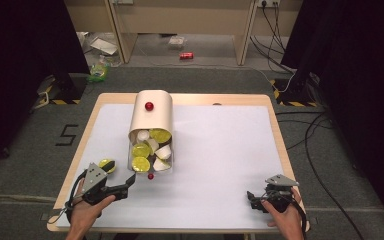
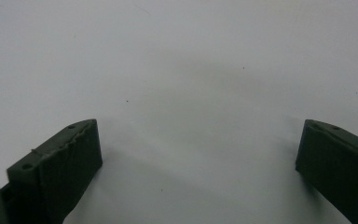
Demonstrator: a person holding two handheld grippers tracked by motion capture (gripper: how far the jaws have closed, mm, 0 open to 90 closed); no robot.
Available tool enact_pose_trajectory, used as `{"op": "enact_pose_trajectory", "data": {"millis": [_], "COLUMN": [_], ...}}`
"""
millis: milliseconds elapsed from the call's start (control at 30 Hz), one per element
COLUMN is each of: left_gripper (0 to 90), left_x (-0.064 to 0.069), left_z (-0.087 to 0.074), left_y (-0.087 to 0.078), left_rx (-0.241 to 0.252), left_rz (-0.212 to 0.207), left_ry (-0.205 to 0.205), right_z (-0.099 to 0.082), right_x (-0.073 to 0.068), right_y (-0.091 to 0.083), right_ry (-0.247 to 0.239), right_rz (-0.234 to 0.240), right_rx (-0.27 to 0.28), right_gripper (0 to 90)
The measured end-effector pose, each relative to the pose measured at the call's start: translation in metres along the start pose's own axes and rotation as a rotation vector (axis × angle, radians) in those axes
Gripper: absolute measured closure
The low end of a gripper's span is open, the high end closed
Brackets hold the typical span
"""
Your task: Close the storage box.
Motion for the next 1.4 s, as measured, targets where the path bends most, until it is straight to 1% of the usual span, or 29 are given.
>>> {"op": "enact_pose_trajectory", "data": {"millis": [133,267,333,433,533,700,767,833,1200,1300,1400], "left_gripper": [13.8,14.4,14.6,14.5,14.5,14.2,13.4,13.4,12.0,11.4,11.0], "left_x": [0.001,0.000,0.000,0.001,0.002,0.002,0.001,0.001,0.002,0.001,0.000], "left_z": [0.002,0.006,0.006,0.007,0.008,0.012,0.012,0.013,0.015,0.015,0.017], "left_y": [0.000,-0.002,-0.001,0.000,0.000,0.001,0.001,0.001,0.006,0.008,0.010], "left_rx": [0.006,0.023,0.021,0.024,0.022,0.030,0.033,0.034,0.031,0.030,0.032], "left_rz": [0.003,0.003,0.003,-0.002,-0.001,-0.001,-0.003,-0.003,-0.005,-0.004,-0.002], "left_ry": [-0.004,-0.020,-0.017,-0.030,-0.024,-0.029,-0.037,-0.036,-0.043,-0.051,-0.050], "right_z": [0.000,0.000,0.000,0.000,0.000,0.000,0.000,0.000,0.000,0.000,0.000], "right_x": [0.000,0.000,0.000,0.000,0.000,0.000,0.000,0.000,0.000,0.001,0.001], "right_y": [0.000,0.000,0.000,0.000,0.000,0.000,0.000,0.000,0.000,0.000,0.000], "right_ry": [0.001,0.001,0.000,0.001,0.000,-0.007,0.001,-0.001,-0.007,-0.007,-0.007], "right_rz": [0.000,0.000,0.000,0.000,0.000,0.000,0.000,0.000,0.000,0.000,0.000], "right_rx": [0.000,0.000,0.000,0.000,0.000,0.001,-0.001,-0.001,0.002,0.002,0.002], "right_gripper": [0.5,0.5,0.5,0.5,0.5,0.5,0.5,0.5,0.5,0.5,0.5]}}
Point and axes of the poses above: each handheld gripper's, and its own axes: y roughly forward along the jaws, z roughly out of its top, x roughly to its right, the point moved 9 cm from there along y, roughly forward along the jaws, and after that the axes turned 3 degrees about -x, right-handed, at the moved point
